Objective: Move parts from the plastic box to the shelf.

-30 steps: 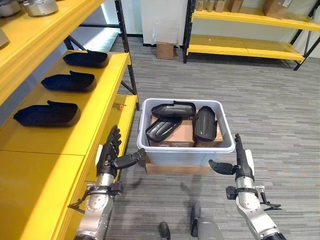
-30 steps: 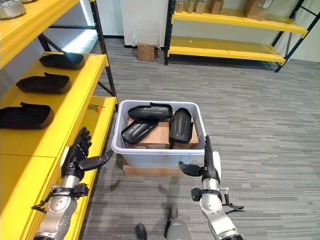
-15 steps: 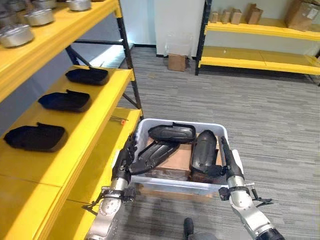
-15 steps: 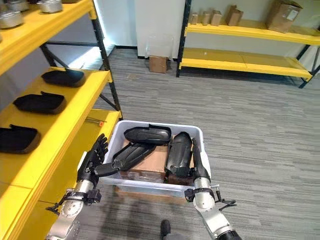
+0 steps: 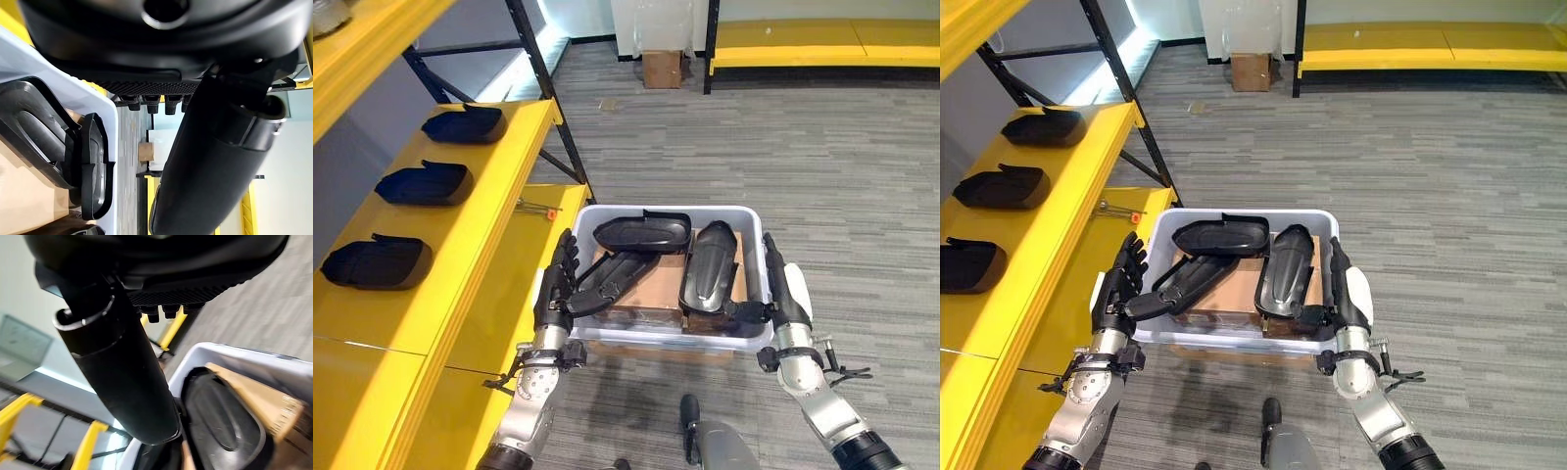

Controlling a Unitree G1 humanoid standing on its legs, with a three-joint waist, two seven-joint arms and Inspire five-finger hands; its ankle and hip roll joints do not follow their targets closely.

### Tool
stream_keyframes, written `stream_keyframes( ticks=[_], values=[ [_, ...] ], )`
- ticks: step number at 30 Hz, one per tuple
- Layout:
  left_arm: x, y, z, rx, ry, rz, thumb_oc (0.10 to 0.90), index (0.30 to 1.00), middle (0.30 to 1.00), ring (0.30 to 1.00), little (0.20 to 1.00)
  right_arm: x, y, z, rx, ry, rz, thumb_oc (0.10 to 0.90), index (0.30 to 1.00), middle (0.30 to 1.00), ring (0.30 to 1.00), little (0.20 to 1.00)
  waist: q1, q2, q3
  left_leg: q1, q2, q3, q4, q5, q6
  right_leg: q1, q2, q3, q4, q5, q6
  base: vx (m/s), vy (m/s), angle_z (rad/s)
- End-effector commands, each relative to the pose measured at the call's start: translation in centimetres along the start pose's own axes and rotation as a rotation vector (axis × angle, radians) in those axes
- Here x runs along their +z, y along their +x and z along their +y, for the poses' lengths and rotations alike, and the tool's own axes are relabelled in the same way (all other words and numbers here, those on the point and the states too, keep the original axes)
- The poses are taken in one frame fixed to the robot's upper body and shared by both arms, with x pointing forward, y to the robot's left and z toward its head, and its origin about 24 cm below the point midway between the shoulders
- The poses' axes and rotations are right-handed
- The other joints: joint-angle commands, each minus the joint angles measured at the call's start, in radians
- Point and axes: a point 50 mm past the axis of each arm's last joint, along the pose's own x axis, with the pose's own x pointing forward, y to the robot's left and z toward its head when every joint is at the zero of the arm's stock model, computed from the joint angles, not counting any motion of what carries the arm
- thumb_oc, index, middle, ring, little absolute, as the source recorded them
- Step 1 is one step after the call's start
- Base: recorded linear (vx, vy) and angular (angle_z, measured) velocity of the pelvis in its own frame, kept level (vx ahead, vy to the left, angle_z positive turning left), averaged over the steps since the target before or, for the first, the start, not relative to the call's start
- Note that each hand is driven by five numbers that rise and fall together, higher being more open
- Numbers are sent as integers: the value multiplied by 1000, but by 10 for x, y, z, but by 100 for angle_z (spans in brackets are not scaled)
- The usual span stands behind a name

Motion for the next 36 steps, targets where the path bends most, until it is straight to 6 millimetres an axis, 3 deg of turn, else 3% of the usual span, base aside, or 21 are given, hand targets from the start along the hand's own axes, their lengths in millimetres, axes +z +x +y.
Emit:
stream_keyframes(
  ticks=[1, 4, 5, 9, 11, 14, 18, 20, 28, 36],
  values=[
    [55, 14, 0, -27, -38, -314, 900, 1000, 1000, 1000, 1000, 52, 10, -16, -67, 33, -319, 900, 1000, 1000, 1000, 1000, -9, -17, -67, -65, 69, 4, 287, 201, -66, 148, -36, -10, -49, -55, 26, 83, -119, 7],
    [55, 13, -3, -42, -43, -304, 900, 1000, 1000, 1000, 1000, 58, 12, -14, -58, 58, -343, 900, 1000, 1000, 1000, 1000, 3, -16, -49, -118, 70, -4, 244, 186, -47, 146, -35, 18, -35, -55, 34, 100, 117, 1],
    [53, 10, -1, -30, -51, -298, 900, 1000, 1000, 1000, 1000, 62, 12, -13, -44, 67, -357, 900, 1000, 1000, 1000, 1000, 7, -10, -40, -117, 92, -7, 150, 199, -50, 153, -38, 33, -24, -65, 49, 170, 358, -7],
    [48, 4, 10, -10, -51, -270, 900, 1000, 1000, 1000, 1000, 64, 8, -13, -11, 82, -350, 900, 1000, 1000, 1000, 1000, 36, -18, -24, -180, 178, -64, -55, 325, -82, 230, -56, 70, -59, -78, 71, 175, 318, -15],
    [45, 1, 13, -12, -52, -258, 900, 1000, 1000, 1000, 1000, 61, 7, -12, -8, 85, -337, 900, 1000, 1000, 1000, 1000, 49, -28, -14, -201, 186, -97, -76, 342, -89, 260, -65, 84, -65, -86, 76, 140, 206, -19],
    [37, 0, 12, -70, -61, -198, 900, 1000, 1000, 1000, 1000, 54, 6, -12, -31, 72, -317, 900, 1000, 1000, 1000, 1000, 69, -25, -12, -161, 162, -98, -122, 252, -86, 277, -85, 75, -30, -107, 103, 146, 239, -53],
    [37, 1, 3, -128, -56, -188, 900, 1000, 1000, 1000, 1000, 46, 7, -19, -85, 61, -283, 900, 1000, 1000, 1000, 1000, 66, -18, -9, -122, 146, -88, -120, 194, -77, 257, -99, 73, 9, -106, 119, 82, 182, -28],
    [41, 4, -1, -139, -56, -200, 900, 1000, 1000, 1000, 1000, 47, 9, -20, -108, 45, -292, 900, 1000, 1000, 1000, 1000, 74, -29, -5, -97, 126, -95, -122, 163, -74, 245, -110, 80, -2, -86, 141, 24, 101, 3],
    [43, 5, -5, -162, -39, -192, 900, 1000, 1000, 1000, 1000, 50, 11, -20, -110, 15, -292, 900, 1000, 1000, 1000, 1000, 90, -52, 3, -93, 97, -107, -81, 114, -55, 256, -112, 76, -23, -72, 146, 35, 3, 12],
    [48, 7, 3, -127, -60, -202, 900, 1000, 1000, 1000, 1000, 59, 18, -22, -65, -92, -370, 900, 1000, 1000, 1000, 1000, 112, -63, 14, -123, 94, -118, -54, 109, -55, 252, -107, 60, -30, -71, 142, 29, -55, 3]
  ],
)
